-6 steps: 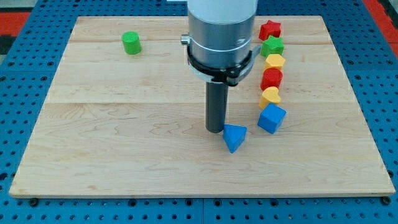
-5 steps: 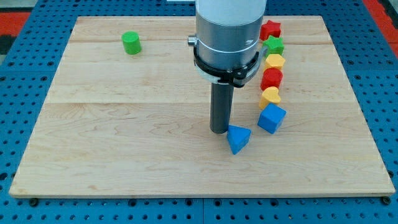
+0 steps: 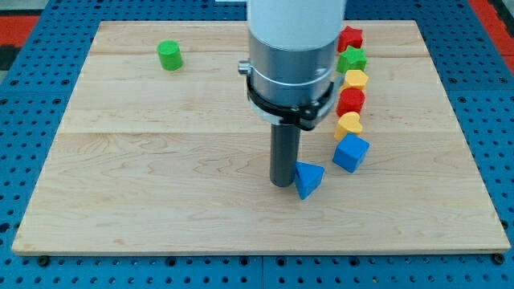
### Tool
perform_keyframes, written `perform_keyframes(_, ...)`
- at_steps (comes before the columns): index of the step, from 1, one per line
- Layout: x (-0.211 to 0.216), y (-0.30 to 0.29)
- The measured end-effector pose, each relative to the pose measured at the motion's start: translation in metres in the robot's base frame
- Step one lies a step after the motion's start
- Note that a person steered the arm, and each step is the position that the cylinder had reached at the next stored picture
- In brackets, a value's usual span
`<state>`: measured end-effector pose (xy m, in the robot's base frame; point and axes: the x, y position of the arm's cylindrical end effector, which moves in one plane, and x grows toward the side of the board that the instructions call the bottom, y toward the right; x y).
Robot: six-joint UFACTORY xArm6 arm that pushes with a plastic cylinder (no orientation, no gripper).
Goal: Move the blue triangle to bottom of the blue cube
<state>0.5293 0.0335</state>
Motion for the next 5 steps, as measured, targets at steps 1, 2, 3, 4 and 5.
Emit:
perform_keyframes(1, 0.005, 0.025)
perform_keyframes(2, 0.005, 0.04)
perform_keyframes(3, 0.005, 0.036)
perform_keyframes(4, -0.009, -0.048)
perform_keyframes(5, -0.036, -0.133)
